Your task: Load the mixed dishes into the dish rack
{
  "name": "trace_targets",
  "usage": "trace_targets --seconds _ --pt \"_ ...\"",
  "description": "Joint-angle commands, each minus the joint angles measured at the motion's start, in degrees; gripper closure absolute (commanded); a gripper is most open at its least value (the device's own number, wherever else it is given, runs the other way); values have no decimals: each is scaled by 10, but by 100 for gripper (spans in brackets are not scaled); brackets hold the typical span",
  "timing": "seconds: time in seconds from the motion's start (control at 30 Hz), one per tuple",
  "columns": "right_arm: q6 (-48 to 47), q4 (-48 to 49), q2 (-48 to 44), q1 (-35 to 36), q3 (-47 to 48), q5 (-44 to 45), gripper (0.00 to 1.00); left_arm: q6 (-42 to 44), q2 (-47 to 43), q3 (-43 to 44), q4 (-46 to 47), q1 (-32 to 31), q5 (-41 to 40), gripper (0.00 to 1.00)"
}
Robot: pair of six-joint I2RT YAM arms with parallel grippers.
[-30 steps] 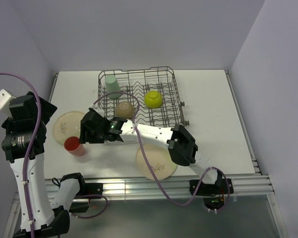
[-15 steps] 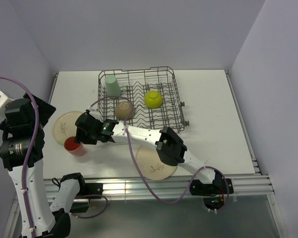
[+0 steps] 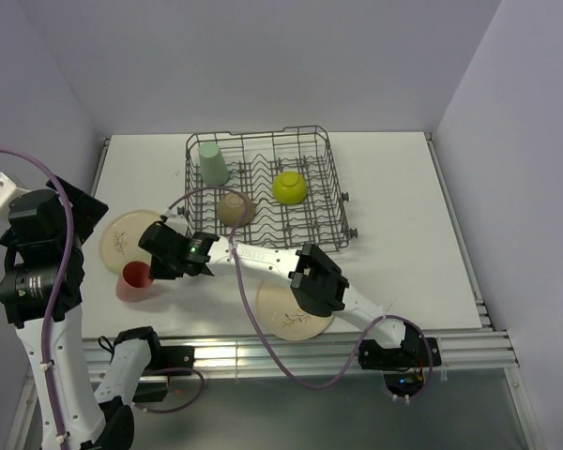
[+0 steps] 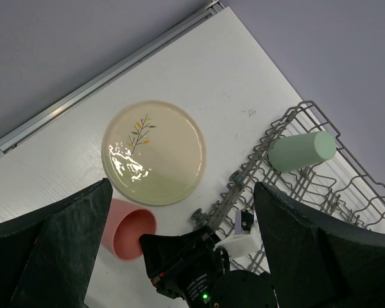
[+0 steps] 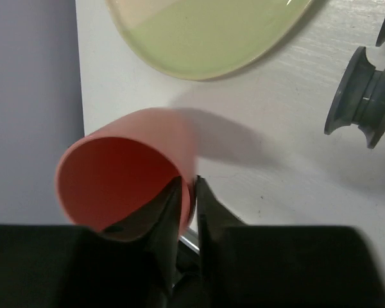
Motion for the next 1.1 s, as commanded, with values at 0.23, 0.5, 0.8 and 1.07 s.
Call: trace_targets --seconds 0.23,0.5,0.8,1.07 --pt "-28 -3 -46 10 -22 61 100 4 -10 3 14 3 32 1" --pt "-65 62 -176 10 -183 94 100 7 -9 11 24 3 76 1" --pt "-84 152 -291 3 -324 66 100 9 -17 -18 43 3 111 1" --pt "-90 158 -339 3 -373 79 100 13 -13 -22 50 3 108 1"
